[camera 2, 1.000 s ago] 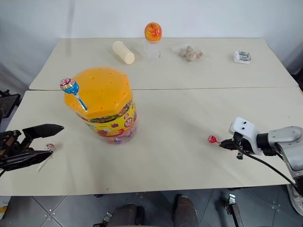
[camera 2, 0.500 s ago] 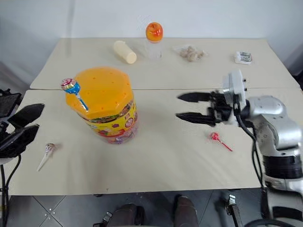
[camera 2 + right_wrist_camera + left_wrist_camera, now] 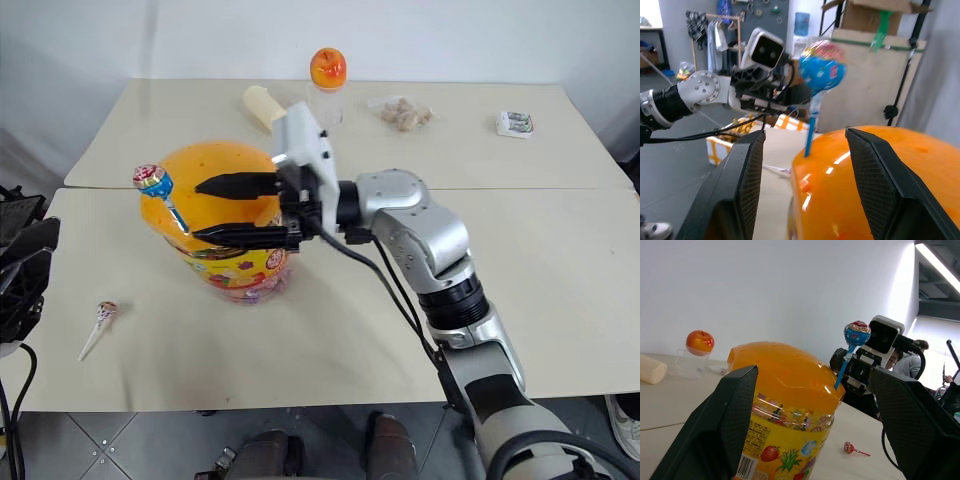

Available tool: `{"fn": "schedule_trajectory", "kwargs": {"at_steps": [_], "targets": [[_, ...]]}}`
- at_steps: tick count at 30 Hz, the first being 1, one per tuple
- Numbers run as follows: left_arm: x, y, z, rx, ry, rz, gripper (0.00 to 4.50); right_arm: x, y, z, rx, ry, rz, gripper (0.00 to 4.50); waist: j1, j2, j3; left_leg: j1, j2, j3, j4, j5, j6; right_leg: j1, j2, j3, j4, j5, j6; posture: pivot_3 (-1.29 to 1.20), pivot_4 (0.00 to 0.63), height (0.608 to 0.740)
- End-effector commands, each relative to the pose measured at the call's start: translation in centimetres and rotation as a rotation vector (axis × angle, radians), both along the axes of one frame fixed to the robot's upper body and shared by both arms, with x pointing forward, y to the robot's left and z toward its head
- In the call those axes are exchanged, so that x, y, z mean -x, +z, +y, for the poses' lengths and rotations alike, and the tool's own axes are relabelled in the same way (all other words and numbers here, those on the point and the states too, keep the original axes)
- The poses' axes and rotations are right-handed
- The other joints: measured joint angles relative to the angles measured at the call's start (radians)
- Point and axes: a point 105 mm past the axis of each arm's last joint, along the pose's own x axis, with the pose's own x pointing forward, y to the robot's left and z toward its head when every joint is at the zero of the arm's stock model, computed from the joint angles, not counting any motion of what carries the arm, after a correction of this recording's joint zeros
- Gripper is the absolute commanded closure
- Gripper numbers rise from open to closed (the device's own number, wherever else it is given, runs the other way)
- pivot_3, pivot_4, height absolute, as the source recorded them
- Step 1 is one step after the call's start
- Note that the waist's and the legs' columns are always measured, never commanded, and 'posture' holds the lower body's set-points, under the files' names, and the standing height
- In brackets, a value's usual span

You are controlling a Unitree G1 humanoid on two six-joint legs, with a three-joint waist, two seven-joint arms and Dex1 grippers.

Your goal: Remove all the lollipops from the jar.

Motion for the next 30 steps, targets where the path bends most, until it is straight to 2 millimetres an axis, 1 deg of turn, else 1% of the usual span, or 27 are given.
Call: {"fn": "schedule_trajectory", "kwargs": {"at_steps": [1, 2, 3, 4, 7, 8, 10, 13, 16, 17, 19, 20, 21, 22, 23, 24, 25, 26, 28, 30], "targets": [[0.4, 0.7, -0.6, 0.011, -0.031, -0.068, 0.70, 0.0, 0.8, 1.4, -0.014, -0.029, 0.012, 1.83, -0.002, 0.000, 0.000, 0.000, 0.000, 0.000, 0.000, 0.000, 0.000, 0.000, 0.000, 0.000, 0.001, 0.000, 0.000, 0.00, 0.150, 0.740], [0.4, 0.9, -0.7, 0.016, -0.031, -0.080, 0.70, 0.0, 0.7, 1.5, -0.010, -0.029, 0.009, 2.11, -0.003, 0.000, 0.000, 0.001, 0.000, 0.000, 0.000, 0.000, 0.000, 0.000, 0.000, 0.000, 0.002, -0.001, -0.001, 0.00, 0.150, 0.740], [0.3, 1.0, -0.8, 0.020, -0.036, -0.087, 0.70, 0.0, 0.6, 1.6, -0.003, -0.027, 0.001, 2.23, -0.003, 0.000, 0.000, 0.001, 0.000, 0.000, 0.000, 0.000, 0.000, 0.000, 0.000, 0.000, 0.002, -0.001, -0.001, 0.00, 0.150, 0.740], [0.2, 1.0, -0.8, 0.023, -0.039, -0.091, 0.70, 0.1, 0.5, 1.7, 0.002, -0.026, -0.005, 2.46, -0.004, -0.001, 0.000, 0.001, 0.000, 0.000, 0.000, 0.000, 0.000, 0.000, 0.000, 0.000, 0.002, -0.001, -0.001, 0.00, 0.150, 0.740], [0.0, 1.0, -1.0, 0.019, -0.046, -0.089, 0.70, -0.1, 0.7, 1.8, -0.002, -0.032, -0.005, 3.46, -0.004, -0.001, -0.001, 0.001, 0.000, 0.001, 0.000, 0.000, 0.000, 0.000, 0.000, 0.000, 0.002, -0.001, -0.001, 0.00, 0.150, 0.740], [0.0, 1.0, -1.0, 0.018, -0.049, -0.089, 0.70, -0.1, 0.7, 1.8, -0.001, -0.033, -0.005, 3.85, -0.005, -0.001, -0.001, 0.001, 0.000, 0.001, 0.000, 0.000, 0.000, 0.000, 0.000, 0.000, 0.002, -0.001, -0.001, 0.00, 0.150, 0.740], [-0.1, 1.1, -1.0, 0.021, -0.052, -0.094, 0.70, -0.2, 0.8, 1.7, -0.009, -0.032, -0.007, 4.47, -0.008, -0.001, -0.001, 0.001, 0.001, 0.001, 0.000, 0.000, 0.000, 0.000, 0.000, 0.000, 0.002, -0.001, -0.002, 0.00, 0.150, 0.740], [-0.3, 1.2, -1.2, 0.019, -0.064, -0.099, 0.70, -0.4, 1.4, 1.5, -0.045, -0.038, -0.006, 4.47, -0.012, -0.001, -0.001, 0.002, 0.001, 0.001, 0.000, 0.000, -0.001, 0.000, 0.001, 0.000, 0.003, -0.001, -0.002, 0.00, 0.150, 0.740], [-0.5, 1.5, -1.6, 0.016, -0.084, -0.106, 0.70, -0.1, 3.5, 0.8, -0.189, 0.007, 0.045, 4.47, -0.017, -0.001, 0.000, 0.001, 0.001, 0.001, 0.000, 0.000, -0.001, 0.000, 0.001, 0.000, 0.003, -0.001, -0.002, 0.00, 0.150, 0.740], [-0.5, 1.5, -1.7, 0.016, -0.088, -0.107, 0.70, -0.1, 3.8, 0.7, -0.219, 0.017, 0.055, 4.47, -0.017, -0.001, 0.000, 0.001, 0.001, 0.000, 0.000, 0.000, -0.001, 0.000, 0.001, 0.000, 0.003, -0.001, -0.002, 0.00, 0.150, 0.740], [-0.6, 1.8, -2.0, 0.010, -0.103, -0.115, 0.70, 0.3, 5.2, -0.6, -0.290, 0.070, 0.077, 4.47, -0.017, -0.001, -0.001, 0.001, 0.001, 0.000, 0.000, 0.000, -0.001, 0.000, 0.001, 0.000, 0.003, -0.001, -0.002, 0.00, 0.150, 0.740], [-0.6, 2.0, -2.1, 0.008, -0.112, -0.121, 0.70, 0.4, 6.0, -1.5, -0.336, 0.097, 0.085, 4.47, -0.016, -0.001, -0.001, 0.001, 0.001, 0.000, 0.000, 0.000, -0.001, 0.000, 0.001, 0.000, 0.003, -0.001, -0.002, 0.00, 0.150, 0.740], [-0.7, 2.1, -2.2, 0.000, -0.120, -0.125, 0.70, 0.0, 7.1, -2.8, -0.399, 0.095, 0.116, 4.47, -0.016, -0.001, 0.000, 0.001, 0.000, 0.000, 0.000, 0.000, -0.001, 0.000, 0.000, 0.000, 0.003, -0.001, -0.002, 0.00, 0.150, 0.740], [-0.7, 2.2, -2.3, -0.005, -0.124, -0.127, 0.70, -0.3, 7.7, -3.7, -0.438, 0.089, 0.137, 4.47, -0.015, -0.001, 0.000, 0.001, 0.000, 0.000, 0.000, 0.000, -0.001, 0.000, 0.000, 0.000, 0.003, -0.001, -0.002, 0.00, 0.150, 0.740], [-0.6, 2.2, -2.6, -0.039, -0.150, -0.127, 0.70, -0.8, 8.2, -5.3, -0.441, 0.056, 0.128, 4.47, -0.015, -0.001, 0.000, 0.001, 0.000, 0.000, 0.000, 0.000, -0.001, 0.000, 0.000, 0.000, 0.003, -0.001, -0.002, 0.00, 0.150, 0.740], [-0.4, 2.0, -3.2, -0.100, -0.194, -0.115, 0.70, -1.5, 8.3, -7.1, -0.405, 0.004, 0.102, 4.47, -0.014, -0.001, 0.000, 0.001, 0.000, 0.000, 0.000, 0.000, -0.001, 0.000, 0.000, 0.000, 0.003, -0.001, -0.002, 0.00, 0.150, 0.740], [-0.1, 1.6, -3.9, -0.176, -0.241, -0.096, 0.70, -2.2, 7.8, -9.1, -0.334, -0.070, 0.083, 4.47, -0.009, -0.001, 0.000, 0.001, 0.000, -0.001, 0.000, 0.000, -0.001, 0.000, 0.001, 0.000, 0.003, -0.001, -0.002, 0.00, 0.150, 0.740], [0.1, 1.3, -4.3, -0.227, -0.274, -0.082, 0.70, -2.5, 7.4, -10.4, -0.284, -0.120, 0.076, 4.47, -0.001, -0.001, 0.000, 0.001, 0.000, -0.001, 0.000, 0.000, -0.001, 0.000, 0.001, 0.000, 0.003, -0.001, -0.002, 0.00, 0.150, 0.740], [0.4, 0.8, -4.9, -0.267, -0.332, -0.050, 0.70, -3.3, 5.5, -13.8, -0.127, -0.250, 0.068, 4.47, 0.008, -0.001, 0.000, 0.000, 0.000, 0.000, -0.001, -0.001, 0.000, 0.000, 0.000, 0.000, 0.001, -0.001, -0.002, 0.00, 0.150, 0.740], [0.7, 0.2, -5.5, -0.317, -0.388, -0.024, 0.70, -3.6, 3.4, -17.3, 0.034, -0.365, 0.065, 4.47, 0.008, -0.001, 0.000, 0.000, -0.001, 0.001, -0.003, -0.002, 0.001, 0.000, 0.000, 0.000, -0.003, -0.001, -0.002, 0.00, 0.150, 0.740]]}}
